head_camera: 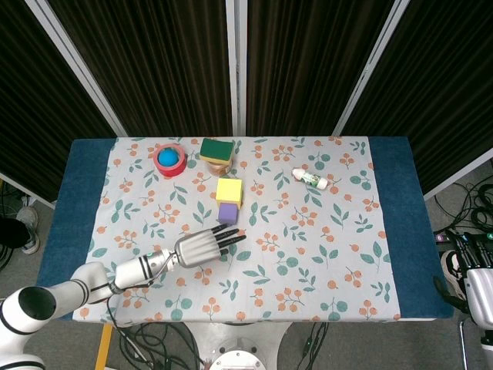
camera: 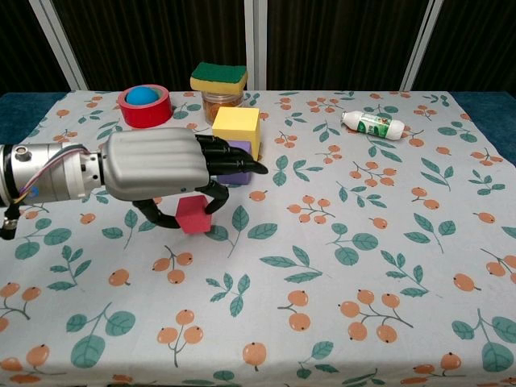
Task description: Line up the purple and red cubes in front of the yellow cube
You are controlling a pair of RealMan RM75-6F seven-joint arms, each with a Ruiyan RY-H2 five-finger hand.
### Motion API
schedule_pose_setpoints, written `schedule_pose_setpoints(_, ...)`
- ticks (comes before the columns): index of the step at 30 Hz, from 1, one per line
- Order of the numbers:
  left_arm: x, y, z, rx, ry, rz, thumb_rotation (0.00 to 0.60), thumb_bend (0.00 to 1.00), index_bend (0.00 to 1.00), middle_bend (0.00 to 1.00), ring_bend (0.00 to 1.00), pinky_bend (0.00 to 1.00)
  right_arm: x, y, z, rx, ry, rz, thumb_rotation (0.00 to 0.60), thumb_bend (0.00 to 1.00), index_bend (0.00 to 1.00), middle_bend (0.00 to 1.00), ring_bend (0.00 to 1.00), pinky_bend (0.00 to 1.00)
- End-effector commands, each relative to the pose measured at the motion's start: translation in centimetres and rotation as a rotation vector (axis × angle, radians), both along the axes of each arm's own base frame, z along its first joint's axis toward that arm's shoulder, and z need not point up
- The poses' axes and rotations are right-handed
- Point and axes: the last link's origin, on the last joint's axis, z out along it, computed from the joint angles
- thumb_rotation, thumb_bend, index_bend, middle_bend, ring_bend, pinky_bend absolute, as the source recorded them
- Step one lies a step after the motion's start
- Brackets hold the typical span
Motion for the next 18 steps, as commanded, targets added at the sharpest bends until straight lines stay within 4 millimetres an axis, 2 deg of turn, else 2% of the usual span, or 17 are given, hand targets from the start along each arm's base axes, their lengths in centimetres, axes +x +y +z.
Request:
schedule_pose_setpoints(1,1.0,1.1,0.2,0.03,0.0,-0.019,0.6,0.25,0.55,0.13,0.08,0.18,0.0,0.0,0.0,-0.001,0.0,0.0,0.6,0.22,0.0,0.14,0.06,0.19)
schedule_pose_setpoints(7,2.7,2.9,-0.6,0.056,-0.003,-0.011,0.6,0.25,0.55,0.13,0.08,0.18,-0.2,0.2,0.3,-0.008,0.001,-0.006,0.6,0.22,0.0,0.14,0.06,0.19)
schedule_pose_setpoints(18,3.9,3.9,-2.6,0.082,0.046,-0.049,0.6,0.25,0.54,0.13,0.08,0.18,-0.6,0.3,0.4,-0.012,-0.001,-0.015,0.6,0.22,0.0,0.14,0.07,0.19)
